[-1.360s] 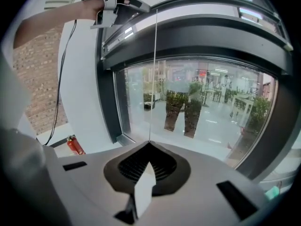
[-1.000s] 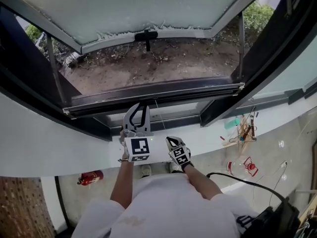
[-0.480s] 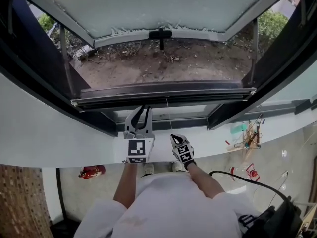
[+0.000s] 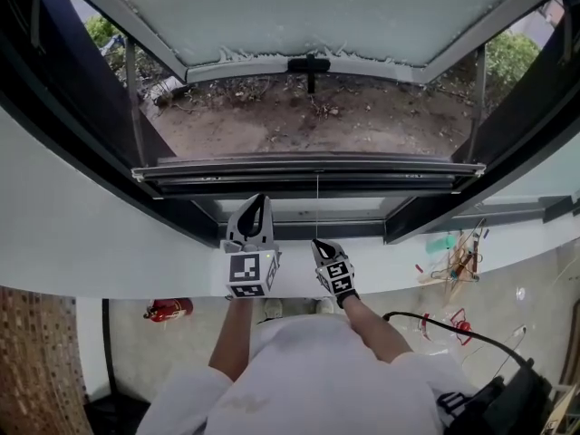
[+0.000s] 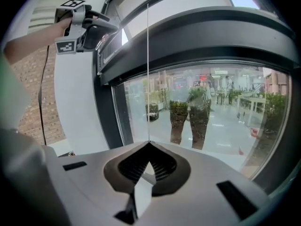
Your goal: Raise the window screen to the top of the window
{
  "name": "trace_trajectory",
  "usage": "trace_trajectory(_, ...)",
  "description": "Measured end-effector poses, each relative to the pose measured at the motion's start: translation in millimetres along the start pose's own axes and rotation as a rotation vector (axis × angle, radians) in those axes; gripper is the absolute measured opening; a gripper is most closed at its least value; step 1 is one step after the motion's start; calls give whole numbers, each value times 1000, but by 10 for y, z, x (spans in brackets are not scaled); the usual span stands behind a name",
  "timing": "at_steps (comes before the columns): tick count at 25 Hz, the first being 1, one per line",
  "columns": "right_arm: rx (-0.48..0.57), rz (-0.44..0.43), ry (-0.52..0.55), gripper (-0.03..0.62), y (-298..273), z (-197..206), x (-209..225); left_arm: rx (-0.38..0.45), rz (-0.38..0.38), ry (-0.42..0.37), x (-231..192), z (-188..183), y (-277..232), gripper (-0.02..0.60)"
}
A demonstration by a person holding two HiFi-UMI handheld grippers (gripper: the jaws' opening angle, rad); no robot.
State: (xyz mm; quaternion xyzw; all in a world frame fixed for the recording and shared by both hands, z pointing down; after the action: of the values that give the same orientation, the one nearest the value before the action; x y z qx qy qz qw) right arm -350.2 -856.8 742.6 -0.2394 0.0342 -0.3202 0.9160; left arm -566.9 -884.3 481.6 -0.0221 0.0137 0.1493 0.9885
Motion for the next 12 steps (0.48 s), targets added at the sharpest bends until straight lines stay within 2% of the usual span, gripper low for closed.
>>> trace_trajectory(12, 245, -23, 39, 2, 81, -763, -127, -1, 34, 11, 28, 1, -10, 12)
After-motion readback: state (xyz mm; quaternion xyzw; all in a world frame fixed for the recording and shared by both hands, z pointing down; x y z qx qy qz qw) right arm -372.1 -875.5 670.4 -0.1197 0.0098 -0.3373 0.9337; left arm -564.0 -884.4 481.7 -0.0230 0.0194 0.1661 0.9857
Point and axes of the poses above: the fingertips, and each gripper's own axes: y backward along the fingers, x to its right, z out of its underside, the point moved 10 cm from there along y, backward along the fingers, and after that the axes turned 6 degrees about -z, right-handed, at the moved point
